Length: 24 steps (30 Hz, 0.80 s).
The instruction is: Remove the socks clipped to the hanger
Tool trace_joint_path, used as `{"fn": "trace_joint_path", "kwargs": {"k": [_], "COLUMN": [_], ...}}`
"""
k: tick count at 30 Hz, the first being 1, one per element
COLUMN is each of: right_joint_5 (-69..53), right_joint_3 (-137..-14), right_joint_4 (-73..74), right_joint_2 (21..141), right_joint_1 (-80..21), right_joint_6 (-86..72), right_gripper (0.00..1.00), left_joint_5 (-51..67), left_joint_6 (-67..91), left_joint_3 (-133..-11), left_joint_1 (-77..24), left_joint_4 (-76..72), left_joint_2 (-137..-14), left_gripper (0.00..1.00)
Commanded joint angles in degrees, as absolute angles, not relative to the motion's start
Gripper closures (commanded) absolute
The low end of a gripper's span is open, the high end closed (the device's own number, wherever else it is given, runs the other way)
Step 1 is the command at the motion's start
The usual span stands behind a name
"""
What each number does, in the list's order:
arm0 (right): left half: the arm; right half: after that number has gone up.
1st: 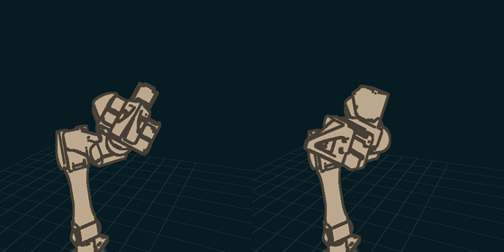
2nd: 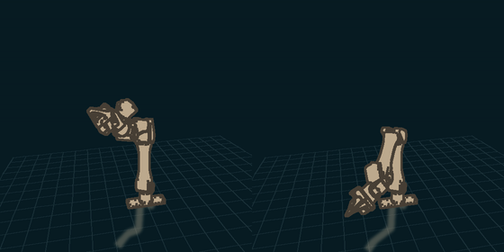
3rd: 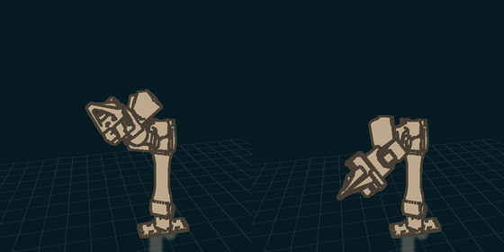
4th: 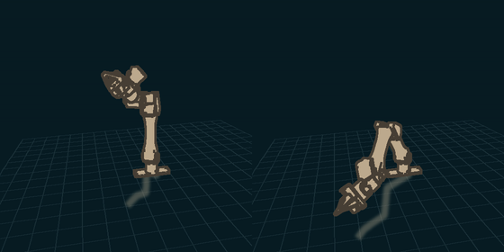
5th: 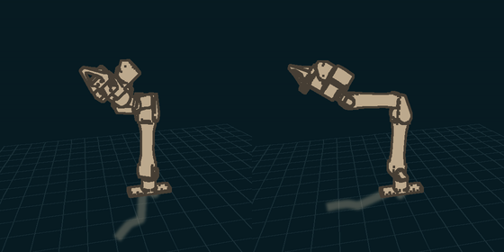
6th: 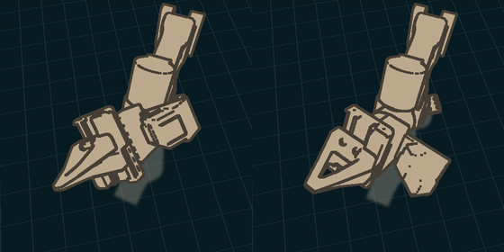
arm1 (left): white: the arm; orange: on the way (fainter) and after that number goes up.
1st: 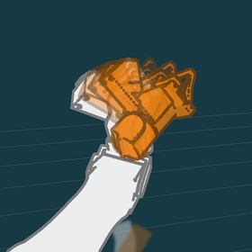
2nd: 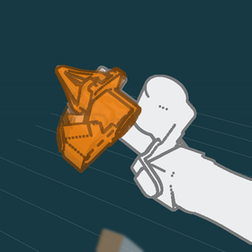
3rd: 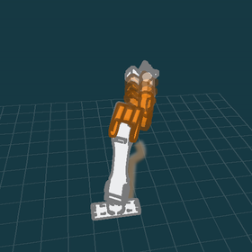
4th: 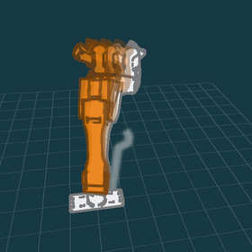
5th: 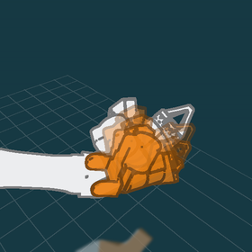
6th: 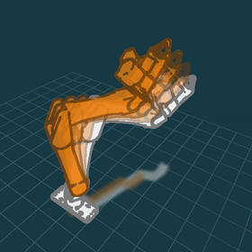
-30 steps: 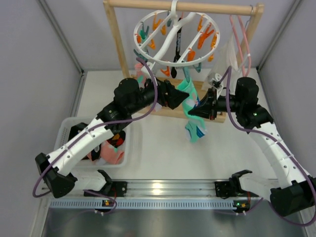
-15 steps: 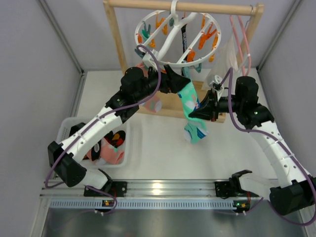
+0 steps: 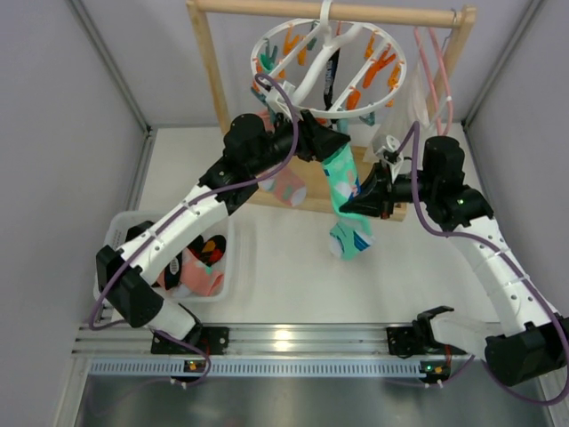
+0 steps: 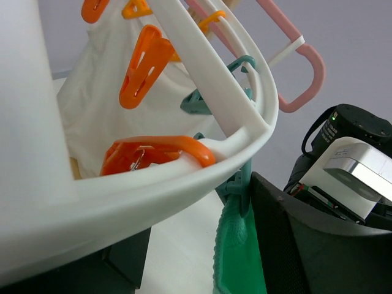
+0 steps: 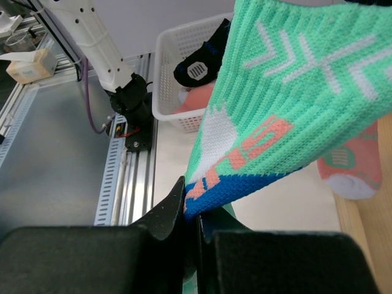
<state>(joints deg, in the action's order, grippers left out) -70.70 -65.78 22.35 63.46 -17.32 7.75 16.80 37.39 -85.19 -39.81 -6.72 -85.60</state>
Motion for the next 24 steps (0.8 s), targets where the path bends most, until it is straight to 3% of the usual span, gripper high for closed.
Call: {"fn": "trace_joint_path", "kwargs": {"k": [1,2,5,7,13,18,24], "right_joint_5": [-76.5,-76.6,-76.5,-76.2,-70.6,-69.4,-72.9], "right_joint_3": [-67.3,-67.3,-67.1,-67.1,-64.5,-65.0,-64.7], "right_joint_4": [26.6,26.6,26.6,26.4,13.7,13.4,13.2], "right_joint_2": [63.5,63.5,64.0,64.2,63.1,64.3,64.4], "right_joint_1": [-17.0,-17.0,-17.1,-17.0,-17.1,-17.0,-17.1], "right_joint_6": [9.5,9.6,9.7,9.5,-3.6,-4.1,-3.6], "right_gripper": [1.0,1.0,1.0,1.0,1.0,1.0,1.0], "left_joint_5": [19.2,19.3,19.7,19.9,16.2,7.9,7.1], "left_joint_6": [36.3,36.4,36.5,36.4,35.8,33.9,33.0], "left_joint_3": [-89.1,-89.3,-89.2,-88.5,-80.7,-72.4,-68.8], "left_joint_1": [-39.5,-39.5,-39.6,-39.6,-41.1,-44.2,-46.8], "left_joint_4": [-17.7,-18.0,-18.5,-18.5,-20.0,-19.9,-19.9], "left_joint_2": [-86.7,-86.8,-87.2,-87.0,-83.5,-76.3,-70.6], "left_gripper": [0.35,0.34,0.17,0.12,0.05,0.02,0.02]}}
